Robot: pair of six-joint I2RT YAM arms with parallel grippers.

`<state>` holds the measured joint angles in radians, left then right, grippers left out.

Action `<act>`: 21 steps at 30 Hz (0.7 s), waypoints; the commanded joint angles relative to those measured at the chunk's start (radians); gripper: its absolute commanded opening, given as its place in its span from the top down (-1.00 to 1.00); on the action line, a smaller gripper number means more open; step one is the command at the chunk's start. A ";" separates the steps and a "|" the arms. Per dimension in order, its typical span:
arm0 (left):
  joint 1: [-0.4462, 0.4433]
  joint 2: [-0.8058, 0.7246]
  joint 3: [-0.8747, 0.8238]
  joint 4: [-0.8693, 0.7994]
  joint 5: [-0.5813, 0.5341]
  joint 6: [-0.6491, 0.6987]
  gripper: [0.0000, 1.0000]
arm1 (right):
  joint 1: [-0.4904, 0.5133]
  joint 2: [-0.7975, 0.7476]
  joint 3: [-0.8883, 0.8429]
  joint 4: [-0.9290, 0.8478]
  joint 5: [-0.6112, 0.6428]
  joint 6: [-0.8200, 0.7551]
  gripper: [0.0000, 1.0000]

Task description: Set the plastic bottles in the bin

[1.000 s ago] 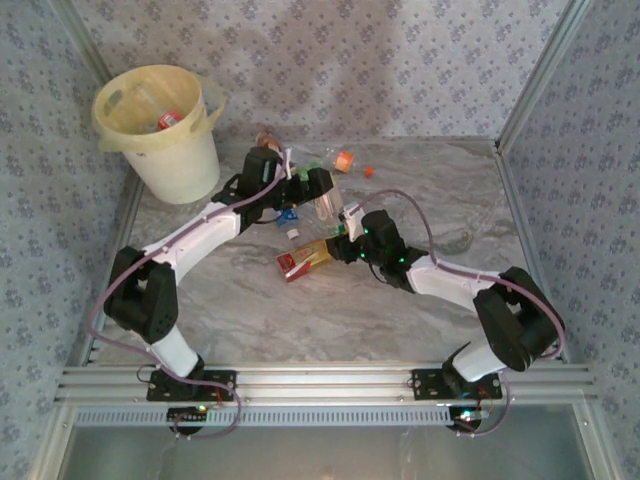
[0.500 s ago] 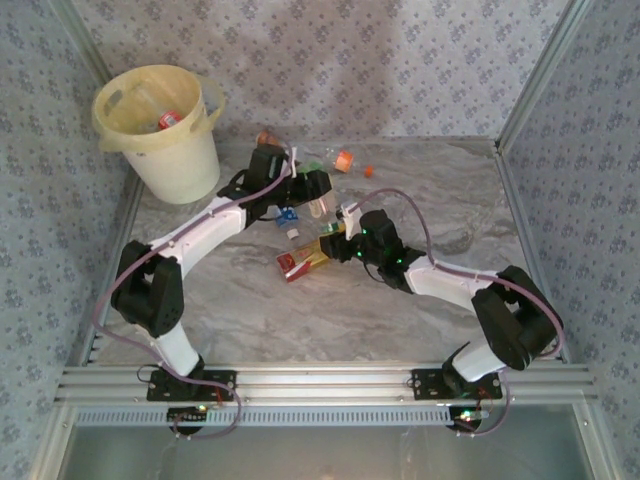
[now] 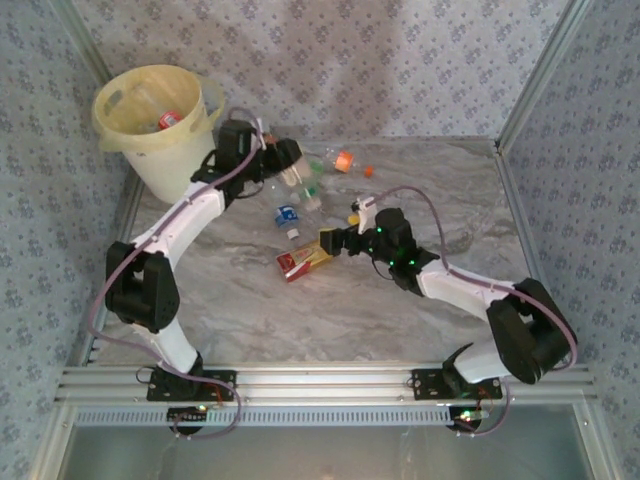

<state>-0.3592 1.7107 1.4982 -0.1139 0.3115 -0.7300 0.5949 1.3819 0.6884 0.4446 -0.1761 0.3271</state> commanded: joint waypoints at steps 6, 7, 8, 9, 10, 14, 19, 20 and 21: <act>0.097 -0.109 0.094 0.285 -0.471 0.216 -0.03 | -0.092 -0.145 -0.083 -0.050 0.129 0.145 -1.00; 0.111 -0.107 0.100 0.318 -0.495 0.243 -0.03 | -0.097 -0.156 -0.098 -0.046 0.134 0.146 -1.00; 0.122 -0.103 0.111 0.354 -0.526 0.276 -0.03 | -0.107 -0.170 -0.111 -0.039 0.137 0.147 -1.00; 0.136 -0.098 0.127 0.383 -0.549 0.310 -0.03 | -0.114 -0.182 -0.124 -0.033 0.138 0.146 -1.00; 0.148 -0.093 0.140 0.407 -0.556 0.336 -0.03 | -0.118 -0.190 -0.132 -0.028 0.139 0.147 -1.00; 0.203 -0.062 0.195 0.506 -0.615 0.450 -0.03 | -0.140 -0.213 -0.152 -0.029 0.142 0.152 -1.00; 0.285 0.007 0.300 0.499 -0.693 0.579 -0.03 | -0.147 -0.218 -0.151 -0.033 0.135 0.159 -1.00; 0.299 0.023 0.323 0.478 -0.700 0.604 -0.04 | -0.146 -0.217 -0.150 -0.033 0.134 0.160 -1.00; 0.314 0.038 0.344 0.453 -0.706 0.620 -0.04 | -0.148 -0.216 -0.150 -0.034 0.135 0.160 -1.00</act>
<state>-0.0772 1.7050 1.7805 0.3264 -0.3302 -0.2276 0.4511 1.1824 0.5392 0.4175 -0.0574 0.4679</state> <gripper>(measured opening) 0.568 0.999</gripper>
